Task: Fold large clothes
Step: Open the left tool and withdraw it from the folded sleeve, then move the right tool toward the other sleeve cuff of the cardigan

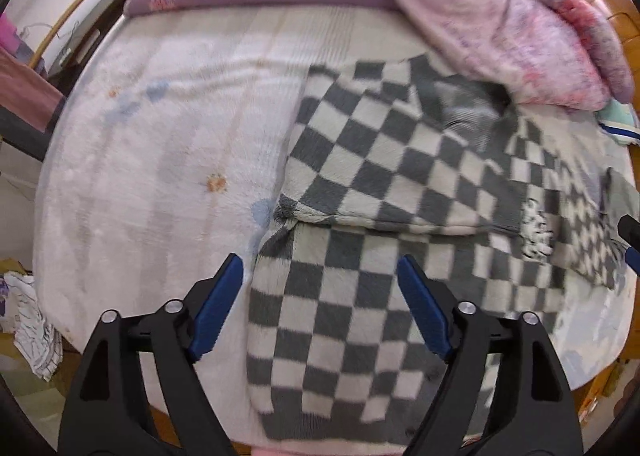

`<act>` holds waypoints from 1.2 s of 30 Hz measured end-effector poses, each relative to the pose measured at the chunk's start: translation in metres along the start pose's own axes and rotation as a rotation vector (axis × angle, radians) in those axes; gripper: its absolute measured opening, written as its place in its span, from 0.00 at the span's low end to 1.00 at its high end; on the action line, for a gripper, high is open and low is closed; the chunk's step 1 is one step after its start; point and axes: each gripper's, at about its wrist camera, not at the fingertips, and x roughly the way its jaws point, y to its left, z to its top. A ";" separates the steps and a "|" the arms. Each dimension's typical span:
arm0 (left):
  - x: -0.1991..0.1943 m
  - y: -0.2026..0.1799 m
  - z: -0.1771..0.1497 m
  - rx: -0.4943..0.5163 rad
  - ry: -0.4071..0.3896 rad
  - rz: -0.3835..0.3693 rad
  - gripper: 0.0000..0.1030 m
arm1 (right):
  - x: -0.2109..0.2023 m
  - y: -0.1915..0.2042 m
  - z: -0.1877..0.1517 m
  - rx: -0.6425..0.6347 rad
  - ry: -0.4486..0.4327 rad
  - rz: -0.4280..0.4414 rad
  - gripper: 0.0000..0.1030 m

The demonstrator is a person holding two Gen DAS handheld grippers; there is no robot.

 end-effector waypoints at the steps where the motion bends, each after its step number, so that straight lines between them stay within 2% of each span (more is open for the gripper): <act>1: -0.010 -0.001 -0.002 0.002 -0.004 0.002 0.80 | -0.016 0.001 -0.001 -0.021 -0.013 0.006 0.74; 3: -0.041 -0.006 -0.012 0.001 -0.009 -0.001 0.80 | -0.042 0.003 -0.004 -0.050 -0.031 0.007 0.76; 5: -0.066 -0.008 -0.023 -0.012 -0.021 -0.003 0.80 | -0.069 0.000 -0.009 -0.067 -0.048 0.018 0.83; 7: -0.091 -0.010 -0.035 -0.019 -0.038 -0.017 0.81 | -0.093 -0.003 -0.015 -0.095 -0.070 0.039 0.83; 10: -0.116 -0.015 -0.049 -0.013 -0.066 0.001 0.81 | -0.120 -0.009 -0.025 -0.128 -0.099 0.050 0.83; 16: -0.162 -0.032 -0.079 -0.006 -0.113 0.005 0.81 | -0.152 -0.025 -0.045 -0.152 -0.122 0.077 0.83; 23: -0.210 -0.051 -0.115 0.021 -0.167 -0.090 0.81 | -0.179 -0.039 -0.078 -0.140 -0.124 0.077 0.83; 25: -0.216 -0.055 -0.120 0.038 -0.157 -0.151 0.81 | -0.186 -0.041 -0.088 -0.128 -0.127 0.078 0.83; 26: -0.220 -0.058 -0.124 0.050 -0.151 -0.186 0.81 | -0.189 -0.042 -0.095 -0.120 -0.131 0.072 0.83; 29: -0.226 -0.066 -0.128 0.123 -0.160 -0.183 0.81 | -0.199 -0.045 -0.110 -0.077 -0.160 0.060 0.83; 31: -0.231 -0.074 -0.131 0.196 -0.185 -0.209 0.81 | -0.204 -0.049 -0.121 -0.030 -0.179 0.059 0.83; 36: -0.231 -0.085 -0.135 0.310 -0.191 -0.233 0.81 | -0.212 -0.064 -0.150 0.103 -0.177 0.032 0.83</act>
